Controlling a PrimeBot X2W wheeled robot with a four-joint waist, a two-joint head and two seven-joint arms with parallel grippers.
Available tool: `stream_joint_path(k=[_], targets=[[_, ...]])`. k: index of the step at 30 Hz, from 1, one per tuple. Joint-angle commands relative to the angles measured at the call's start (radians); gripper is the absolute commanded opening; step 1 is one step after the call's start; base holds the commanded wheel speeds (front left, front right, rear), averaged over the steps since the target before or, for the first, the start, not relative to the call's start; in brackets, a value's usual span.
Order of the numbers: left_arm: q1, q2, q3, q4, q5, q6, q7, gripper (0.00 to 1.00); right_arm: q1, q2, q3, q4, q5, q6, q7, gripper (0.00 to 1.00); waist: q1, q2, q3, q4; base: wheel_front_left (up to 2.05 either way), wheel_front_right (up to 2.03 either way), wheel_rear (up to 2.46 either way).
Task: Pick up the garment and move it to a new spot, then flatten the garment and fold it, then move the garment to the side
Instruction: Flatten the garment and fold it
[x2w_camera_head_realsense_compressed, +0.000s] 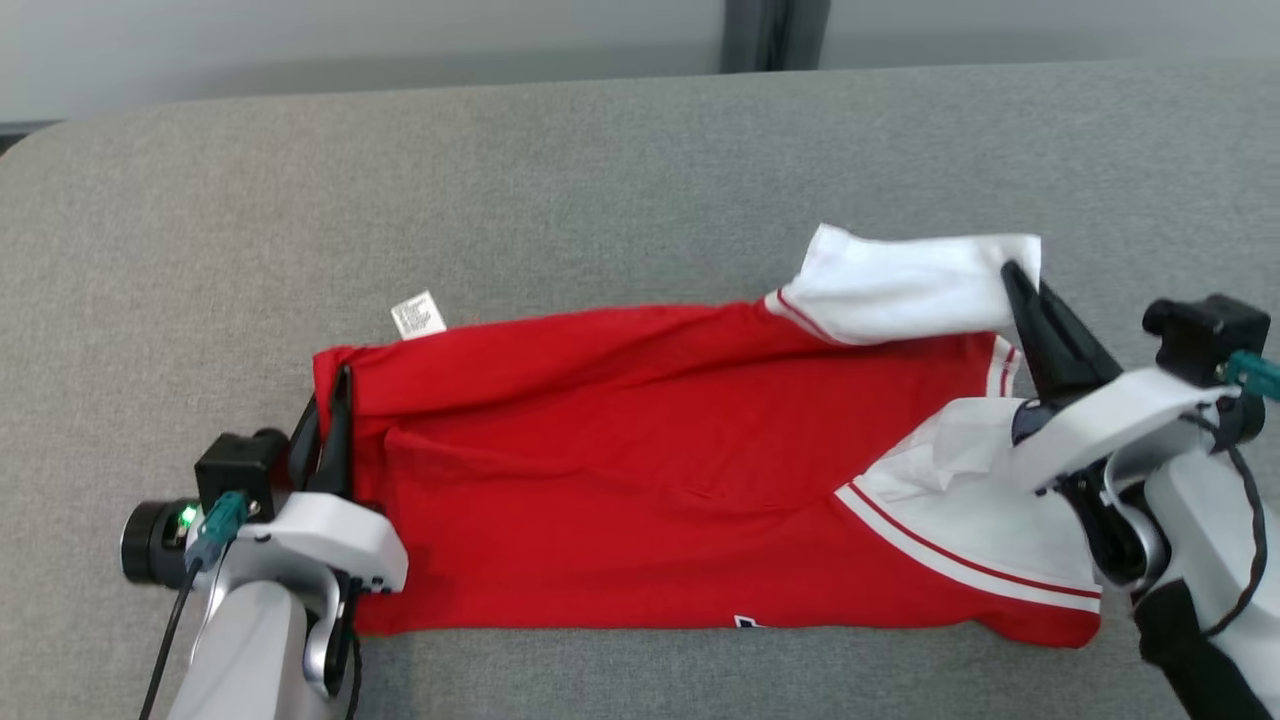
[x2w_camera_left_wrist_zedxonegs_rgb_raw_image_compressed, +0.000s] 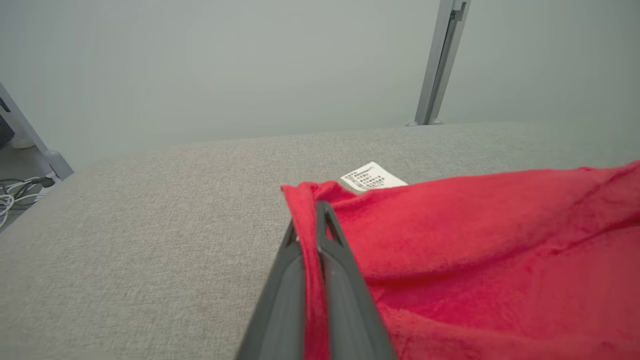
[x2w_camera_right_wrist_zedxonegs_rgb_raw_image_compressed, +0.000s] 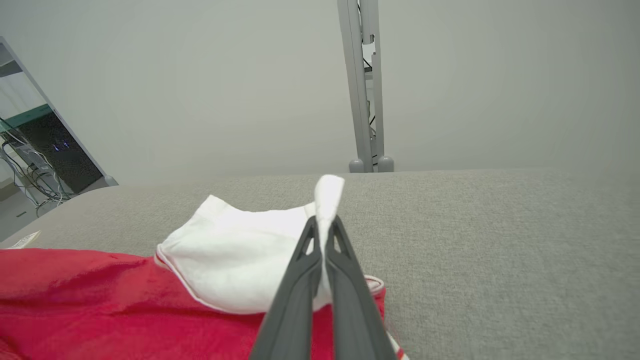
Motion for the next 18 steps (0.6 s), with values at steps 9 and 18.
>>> stream_joint_path(k=[9,18], targets=[[0.103,0.010,0.060,0.018,0.019,-0.020,-0.001,0.00,0.176,0.059,-0.067,-0.073,-0.037,0.000,-0.006,0.00,-0.0001,0.0000,-0.068,-0.059,0.00,0.00,0.00],[0.181,0.006,0.105,-0.007,0.034,-0.039,-0.001,0.00,0.268,0.109,-0.128,-0.070,-0.067,0.000,-0.006,0.00,-0.0001,0.0000,-0.104,-0.079,0.00,0.00,0.00]])
